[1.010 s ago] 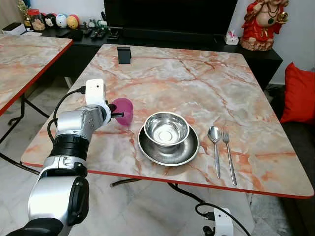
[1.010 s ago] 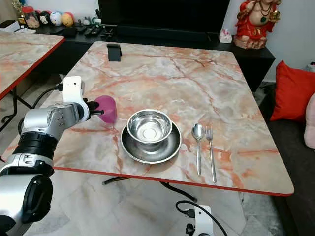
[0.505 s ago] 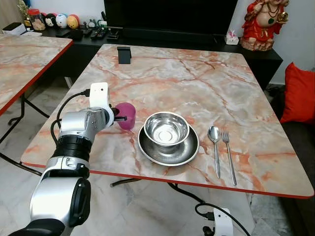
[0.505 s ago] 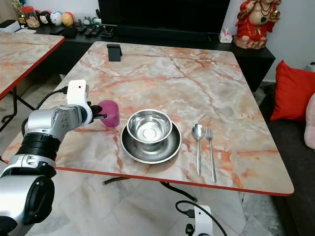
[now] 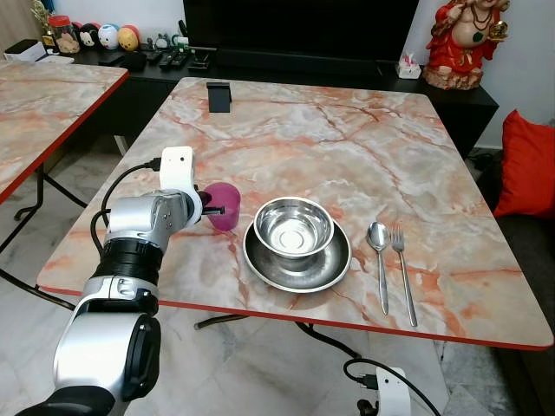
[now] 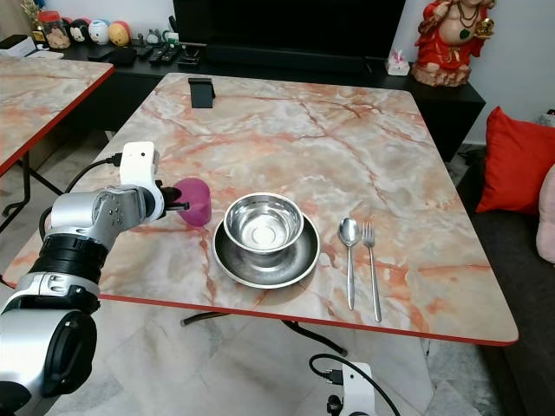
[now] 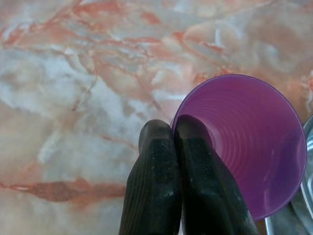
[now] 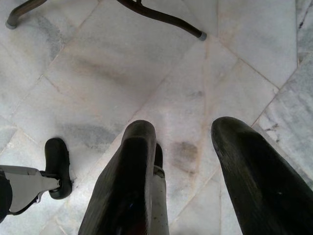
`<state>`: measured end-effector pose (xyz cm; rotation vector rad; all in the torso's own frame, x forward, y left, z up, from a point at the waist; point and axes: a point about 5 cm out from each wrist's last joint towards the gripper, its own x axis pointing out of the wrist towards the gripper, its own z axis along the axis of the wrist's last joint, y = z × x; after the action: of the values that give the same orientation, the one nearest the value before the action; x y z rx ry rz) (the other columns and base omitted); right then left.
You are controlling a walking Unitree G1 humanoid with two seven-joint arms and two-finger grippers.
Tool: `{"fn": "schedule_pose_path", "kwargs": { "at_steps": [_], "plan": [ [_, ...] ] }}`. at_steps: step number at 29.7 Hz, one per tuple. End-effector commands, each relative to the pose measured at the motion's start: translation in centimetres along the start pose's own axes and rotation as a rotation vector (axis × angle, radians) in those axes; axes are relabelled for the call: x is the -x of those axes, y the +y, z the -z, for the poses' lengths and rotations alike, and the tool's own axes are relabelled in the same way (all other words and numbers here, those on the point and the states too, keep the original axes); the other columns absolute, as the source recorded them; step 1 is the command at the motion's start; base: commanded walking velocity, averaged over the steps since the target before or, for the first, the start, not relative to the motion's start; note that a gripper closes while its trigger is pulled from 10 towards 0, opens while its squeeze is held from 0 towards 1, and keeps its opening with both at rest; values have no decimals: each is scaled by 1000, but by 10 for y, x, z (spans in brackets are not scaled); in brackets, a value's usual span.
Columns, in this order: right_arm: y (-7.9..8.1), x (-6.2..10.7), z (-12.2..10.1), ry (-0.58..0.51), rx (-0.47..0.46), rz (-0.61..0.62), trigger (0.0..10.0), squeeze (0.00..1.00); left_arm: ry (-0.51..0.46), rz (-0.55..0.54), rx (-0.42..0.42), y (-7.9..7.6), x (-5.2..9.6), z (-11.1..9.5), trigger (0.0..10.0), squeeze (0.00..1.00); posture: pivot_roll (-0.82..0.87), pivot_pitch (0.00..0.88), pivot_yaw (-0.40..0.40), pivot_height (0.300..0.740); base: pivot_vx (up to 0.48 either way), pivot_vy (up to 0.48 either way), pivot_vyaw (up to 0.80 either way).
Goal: Setting the table
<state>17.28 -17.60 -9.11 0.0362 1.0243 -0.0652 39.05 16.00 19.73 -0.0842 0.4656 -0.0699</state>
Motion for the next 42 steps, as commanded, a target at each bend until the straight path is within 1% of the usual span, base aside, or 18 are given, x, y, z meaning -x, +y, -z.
{"fn": "schedule_pose_path", "kwargs": {
  "at_steps": [1, 2, 3, 9, 11, 12, 13, 14, 15, 20, 21, 22, 23, 31, 32, 37, 38, 42],
  "plan": [
    [-2, 1, 5, 15, -10, 6, 10000, 0, 1, -3, -13, -2, 1, 1, 10000, 314, 36, 0, -52, 740, 0, 0, 0],
    [-2, 1, 5, 15, -12, 7, 10000, 0, -4, -3, -14, -2, 1, 0, 10000, 400, 36, 0, -52, 740, 0, 0, 0],
    [-2, 1, 5, 15, -11, 7, 10000, 0, -7, -2, -16, -2, 1, -1, 10000, 431, 36, 0, -52, 740, 0, 0, 0],
    [-2, 1, 5, 17, -5, 5, 10000, 0, -13, 2, -20, -4, 2, -1, 10000, 416, 40, 0, -54, 740, 0, 0, 0],
    [-2, 1, 5, 18, -5, 6, 10000, 0, -8, 2, -18, -4, 2, 0, 10000, 353, 40, 0, -54, 740, 0, 0, 0],
    [-2, 1, 5, 18, -5, 6, 10000, 0, -7, 1, -18, -4, 2, 0, 10000, 353, 40, 0, -54, 740, 0, 0, 0],
    [-2, 1, 5, 18, -5, 6, 10000, 0, -5, -2, -16, -3, 2, 0, 10000, 200, 40, 0, -54, 740, 0, 0, 0],
    [-2, 1, 5, 18, -5, 6, 10000, 0, -5, -3, -15, -3, 2, 0, 10000, 200, 40, 0, -54, 740, 0, 0, 0],
    [-1, 1, 5, 18, -6, 6, 10000, 0, -6, -4, -16, -3, 3, 0, 10000, 0, 39, 0, -51, 740, 0, 0, 0],
    [-2, 1, 6, 20, -8, 7, 10000, 0, -6, -1, -20, -5, 3, 0, 10000, 0, 39, 0, -51, 740, 0, 0, 0],
    [-2, 1, 6, 20, -7, 7, 10000, 0, -4, 0, -20, -5, 3, 1, 10000, 176, 39, 0, -51, 740, 0, 0, 0],
    [-2, 1, 6, 20, -6, 7, 10000, 0, -3, 0, -21, -5, 3, 1, 10000, 216, 39, 0, -51, 740, 0, 0, 0],
    [-2, 1, 7, 20, -6, 7, 10000, 0, -1, 0, -21, -5, 3, 2, 10000, 176, 38, 0, -51, 740, 0, 0, 0],
    [-2, 1, 7, 21, -3, 6, 10000, 0, 20, 0, -25, -6, 1, 8, 10000, 161, 37, 0, -53, 740, 0, 0, 0],
    [-2, 1, 7, 21, -4, 7, 10000, 0, 21, 0, -25, -7, 1, 8, 10000, 90, 37, 0, -53, 740, 0, 0, 0],
    [-2, 1, 7, 21, -2, 6, 10000, 0, 24, -11, -31, -5, 2, 9, 10000, 118, 37, 0, -53, 740, 0, 0, 0],
    [-2, 1, 7, 21, -2, 6, 10000, 0, 24, -12, -31, -5, 2, 9, 10000, 173, 39, 0, -55, 740, 0, 0, 0],
    [-2, 1, 7, 21, -2, 7, 10000, 0, 15, -31, -48, -4, 2, 7, 10000, 149, 39, 0, -56, 740, 0, 0, 0]
  ]
}}
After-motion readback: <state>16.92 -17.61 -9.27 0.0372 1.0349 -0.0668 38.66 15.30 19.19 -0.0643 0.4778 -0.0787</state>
